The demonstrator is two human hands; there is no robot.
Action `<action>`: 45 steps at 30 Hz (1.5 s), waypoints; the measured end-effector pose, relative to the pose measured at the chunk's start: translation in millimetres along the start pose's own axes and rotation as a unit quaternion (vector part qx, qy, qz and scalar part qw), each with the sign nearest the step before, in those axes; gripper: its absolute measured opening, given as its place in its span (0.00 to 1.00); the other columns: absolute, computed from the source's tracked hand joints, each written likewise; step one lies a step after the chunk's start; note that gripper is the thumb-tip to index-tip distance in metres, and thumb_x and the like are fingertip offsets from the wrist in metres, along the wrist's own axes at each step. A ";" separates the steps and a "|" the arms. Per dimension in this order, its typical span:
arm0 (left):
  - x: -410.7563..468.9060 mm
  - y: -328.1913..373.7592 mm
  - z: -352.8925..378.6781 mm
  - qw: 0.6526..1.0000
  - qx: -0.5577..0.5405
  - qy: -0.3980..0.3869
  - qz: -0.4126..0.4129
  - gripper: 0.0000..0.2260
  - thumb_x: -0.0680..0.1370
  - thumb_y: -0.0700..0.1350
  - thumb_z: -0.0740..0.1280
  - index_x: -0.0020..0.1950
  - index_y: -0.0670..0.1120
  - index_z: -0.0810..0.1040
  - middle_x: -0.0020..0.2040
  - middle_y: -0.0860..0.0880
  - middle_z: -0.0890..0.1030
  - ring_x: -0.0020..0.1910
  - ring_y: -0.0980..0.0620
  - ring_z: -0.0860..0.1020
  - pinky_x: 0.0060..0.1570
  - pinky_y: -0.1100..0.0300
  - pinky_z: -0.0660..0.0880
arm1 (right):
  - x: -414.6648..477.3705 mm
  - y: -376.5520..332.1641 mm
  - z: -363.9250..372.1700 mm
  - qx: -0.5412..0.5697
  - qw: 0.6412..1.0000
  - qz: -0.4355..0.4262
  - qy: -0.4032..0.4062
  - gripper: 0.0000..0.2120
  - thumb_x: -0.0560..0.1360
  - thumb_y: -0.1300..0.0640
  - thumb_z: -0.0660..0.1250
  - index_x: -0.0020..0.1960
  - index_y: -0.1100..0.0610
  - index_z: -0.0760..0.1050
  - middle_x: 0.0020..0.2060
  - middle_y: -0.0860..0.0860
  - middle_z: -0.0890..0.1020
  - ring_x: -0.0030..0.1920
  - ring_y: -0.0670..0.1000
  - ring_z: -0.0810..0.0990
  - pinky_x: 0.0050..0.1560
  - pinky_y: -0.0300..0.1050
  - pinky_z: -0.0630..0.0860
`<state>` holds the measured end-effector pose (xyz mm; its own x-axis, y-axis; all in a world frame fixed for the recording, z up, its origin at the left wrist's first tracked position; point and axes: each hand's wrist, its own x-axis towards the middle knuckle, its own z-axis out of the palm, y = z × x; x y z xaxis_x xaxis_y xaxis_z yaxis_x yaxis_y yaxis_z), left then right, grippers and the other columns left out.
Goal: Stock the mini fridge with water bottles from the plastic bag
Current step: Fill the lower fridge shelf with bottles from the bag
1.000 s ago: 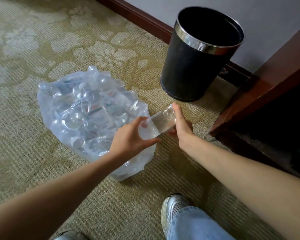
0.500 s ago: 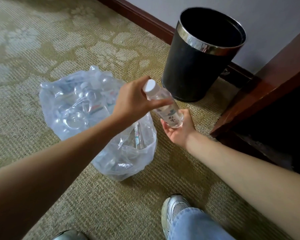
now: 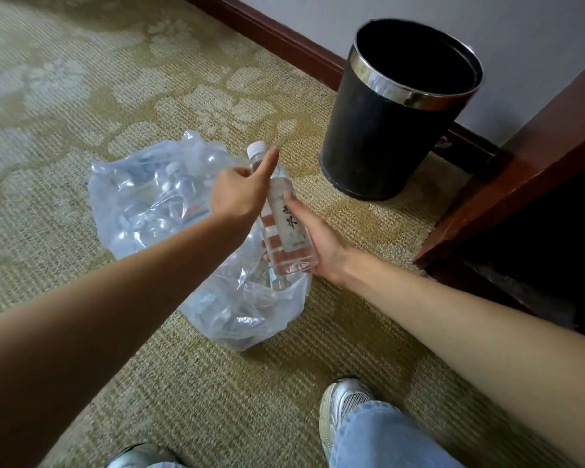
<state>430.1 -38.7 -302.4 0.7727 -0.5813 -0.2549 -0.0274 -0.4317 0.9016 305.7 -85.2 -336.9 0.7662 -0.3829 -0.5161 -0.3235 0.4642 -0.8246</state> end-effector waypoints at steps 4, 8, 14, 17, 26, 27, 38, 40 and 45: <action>-16.3 12.8 3.5 0.994 -0.054 -0.092 0.029 0.20 0.75 0.55 0.68 0.51 0.36 0.80 0.40 0.45 0.80 0.28 0.60 0.78 0.30 0.68 0.73 | -7.8 -8.7 11.7 0.051 0.997 -0.018 0.059 0.37 0.74 0.29 0.52 0.61 0.59 0.76 0.43 0.55 0.82 0.41 0.54 0.81 0.48 0.51 0.77; -36.7 36.9 -2.6 0.984 -0.090 -0.151 0.028 0.14 0.75 0.51 0.69 0.50 0.40 0.80 0.38 0.49 0.80 0.35 0.55 0.80 0.38 0.63 0.77 | -37.3 -38.0 8.3 -0.012 0.993 -0.034 0.113 0.33 0.76 0.30 0.47 0.54 0.54 0.78 0.44 0.55 0.83 0.43 0.55 0.83 0.52 0.52 0.78; -88.0 100.1 -25.3 0.977 -0.131 -0.164 0.046 0.13 0.74 0.57 0.68 0.44 0.47 0.79 0.40 0.51 0.83 0.39 0.54 0.82 0.39 0.63 0.77 | -105.9 -102.6 19.8 0.008 0.987 -0.063 0.147 0.31 0.79 0.35 0.45 0.45 0.54 0.79 0.36 0.53 0.83 0.36 0.51 0.83 0.41 0.45 0.80; -129.0 136.0 -38.0 0.975 -0.133 -0.161 0.083 0.14 0.75 0.56 0.67 0.50 0.46 0.80 0.42 0.51 0.83 0.40 0.54 0.82 0.41 0.62 0.78 | -143.2 -132.1 35.8 0.047 0.978 -0.087 0.182 0.30 0.79 0.35 0.47 0.44 0.55 0.79 0.35 0.54 0.83 0.33 0.52 0.82 0.34 0.44 0.79; -262.5 199.4 -64.9 0.961 -0.177 -0.175 0.120 0.19 0.78 0.53 0.64 0.62 0.41 0.77 0.50 0.44 0.84 0.40 0.52 0.83 0.30 0.69 0.76 | -261.4 -169.4 69.6 0.125 0.954 -0.148 0.229 0.31 0.79 0.35 0.48 0.52 0.58 0.79 0.36 0.56 0.84 0.33 0.55 0.82 0.37 0.48 0.80; -273.2 199.0 -68.3 0.961 -0.173 -0.182 0.119 0.19 0.78 0.52 0.64 0.62 0.41 0.77 0.50 0.43 0.83 0.38 0.52 0.83 0.30 0.69 0.76 | -271.6 -165.9 71.9 0.126 0.953 -0.149 0.231 0.30 0.80 0.36 0.47 0.53 0.58 0.78 0.38 0.56 0.84 0.34 0.55 0.82 0.36 0.47 0.80; -321.2 193.4 -86.6 0.959 -0.163 -0.221 0.066 0.16 0.79 0.47 0.64 0.60 0.36 0.76 0.53 0.40 0.81 0.49 0.45 0.81 0.41 0.59 0.77 | -323.9 -151.5 87.5 -0.028 0.965 -0.166 0.200 0.28 0.78 0.35 0.51 0.61 0.55 0.76 0.56 0.57 0.81 0.55 0.56 0.81 0.60 0.56 0.76; -321.8 190.4 -90.6 0.965 -0.145 -0.204 0.081 0.15 0.79 0.47 0.65 0.58 0.37 0.76 0.51 0.41 0.81 0.48 0.46 0.81 0.43 0.58 0.77 | -324.6 -152.3 87.0 -0.044 0.971 -0.150 0.183 0.28 0.77 0.34 0.53 0.61 0.54 0.76 0.57 0.56 0.81 0.58 0.56 0.80 0.63 0.57 0.74; -315.4 187.3 -92.6 0.967 -0.091 -0.220 0.093 0.15 0.79 0.49 0.64 0.57 0.38 0.76 0.53 0.41 0.81 0.54 0.44 0.79 0.56 0.51 0.76 | -335.7 -148.0 84.3 -0.068 0.973 -0.136 0.176 0.28 0.73 0.37 0.65 0.63 0.55 0.73 0.54 0.54 0.81 0.56 0.55 0.80 0.60 0.54 0.76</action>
<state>239.9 127.7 -20.7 0.4189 -0.8920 -0.1700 0.0021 -0.1862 0.9825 143.2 42.0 -22.0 0.6033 -0.7381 -0.3020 -0.2238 0.2068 -0.9524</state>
